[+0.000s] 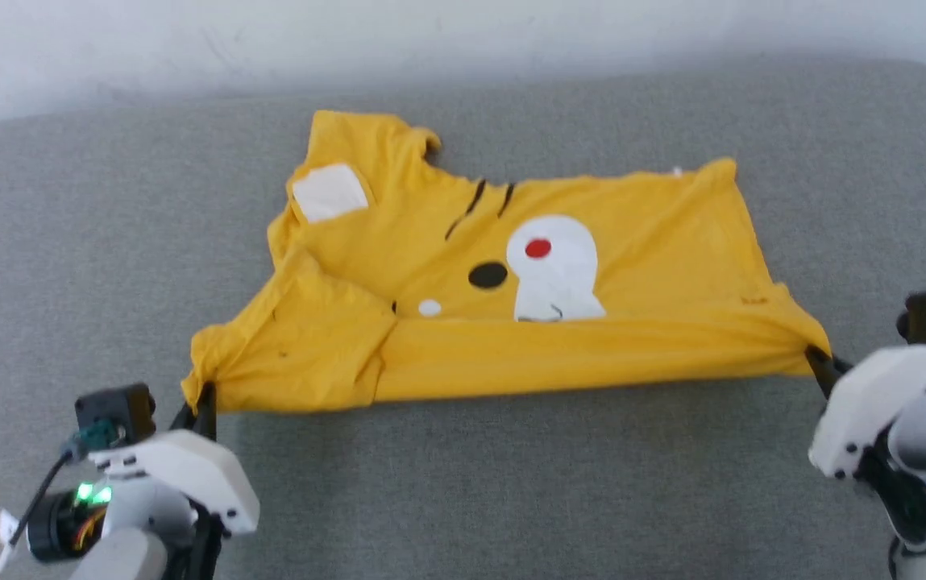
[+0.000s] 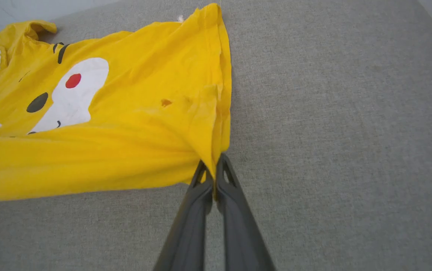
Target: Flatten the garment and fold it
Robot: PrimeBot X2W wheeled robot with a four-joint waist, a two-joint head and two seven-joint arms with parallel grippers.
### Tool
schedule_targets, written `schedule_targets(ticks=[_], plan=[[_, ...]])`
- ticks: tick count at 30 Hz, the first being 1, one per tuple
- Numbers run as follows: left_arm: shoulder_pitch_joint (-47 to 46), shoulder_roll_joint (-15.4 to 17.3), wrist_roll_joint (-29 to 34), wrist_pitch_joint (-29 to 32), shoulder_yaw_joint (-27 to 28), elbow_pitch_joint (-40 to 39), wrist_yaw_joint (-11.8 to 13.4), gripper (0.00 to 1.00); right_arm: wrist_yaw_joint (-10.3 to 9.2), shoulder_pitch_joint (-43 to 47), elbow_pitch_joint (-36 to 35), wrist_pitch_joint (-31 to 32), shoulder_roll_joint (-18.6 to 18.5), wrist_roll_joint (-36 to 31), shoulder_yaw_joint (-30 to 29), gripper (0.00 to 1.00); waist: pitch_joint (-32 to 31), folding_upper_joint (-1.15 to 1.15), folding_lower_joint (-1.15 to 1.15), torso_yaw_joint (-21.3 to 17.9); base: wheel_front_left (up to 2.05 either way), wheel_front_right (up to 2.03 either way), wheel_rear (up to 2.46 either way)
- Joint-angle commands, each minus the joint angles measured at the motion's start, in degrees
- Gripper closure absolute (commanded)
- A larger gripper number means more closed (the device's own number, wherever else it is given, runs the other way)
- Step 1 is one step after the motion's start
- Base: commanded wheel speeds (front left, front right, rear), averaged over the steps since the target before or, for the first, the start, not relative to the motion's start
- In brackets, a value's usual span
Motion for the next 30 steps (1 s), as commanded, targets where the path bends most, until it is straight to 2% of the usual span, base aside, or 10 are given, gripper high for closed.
schedule_targets(ticks=[1, 8, 13, 25, 26, 27, 28, 29, 30], plan=[[2.3, 0.66, 0.24, 0.65, 0.15, -1.33, 1.29, 1.0, -0.09, 2.4, -1.67, 0.71, -0.08, 0.82, -0.7, 1.0, -1.38, 0.0, 0.01, 0.63, 0.0, 0.0, 0.0], [9.49, 0.8, -0.88, 4.57, -1.2, -6.62, 4.55, 1.0, -0.09, 10.36, -5.71, 5.64, -0.08, 1.86, -1.87, 1.0, -1.72, 0.0, 0.01, 0.63, 0.0, 0.0, 0.0], [13.0, 1.06, -1.93, 8.23, -2.83, -7.78, 5.65, 1.0, -0.09, 13.17, -3.13, 6.01, -0.08, -0.15, -2.78, 1.0, -1.2, 0.0, 0.01, 0.43, 0.0, 0.0, 0.0], [9.86, -1.63, -2.56, 6.32, -4.82, -0.74, 1.8, 1.0, -0.09, 11.31, 8.3, -1.33, -0.08, 0.81, -1.52, 1.0, -0.49, 0.0, 0.01, 0.4, 0.0, 0.0, 0.0], [9.87, -1.91, -2.82, 6.13, -4.9, -0.34, 1.44, 0.64, -0.09, 11.3, 8.47, -2.34, -0.08, 1.0, -1.44, 0.9, -0.72, 0.0, 0.01, 0.36, 0.0, 0.0, 0.0], [9.97, -2.15, -3.02, 5.97, -4.96, 0.01, 1.21, 0.26, -0.09, 11.41, 8.59, -3.46, -0.08, 1.26, -1.29, 0.64, -1.06, 0.0, 0.01, 0.34, 0.0, 0.0, 0.0], [10.12, -2.32, -3.2, 5.86, -5.03, 0.23, 1.03, 0.0, -0.09, 11.62, 8.52, -4.69, -0.08, 1.53, -0.88, 0.25, -1.4, 0.0, 0.01, 0.32, 0.0, 0.0, 0.0], [10.22, -2.34, -3.14, 5.55, -5.08, 0.26, 0.9, 0.0, -0.09, 11.88, 8.31, -6.15, -0.08, 1.82, -0.78, 0.0, -1.76, 0.0, 0.01, 0.29, 0.0, 0.0, 0.0], [10.2, -2.22, -2.81, 5.02, -5.17, 0.1, 0.78, 0.0, -0.09, 12.07, 7.92, -8.0, -0.08, 1.97, -0.79, 0.0, -2.05, 0.0, 0.01, 0.26, 0.0, 0.0, 0.0]])
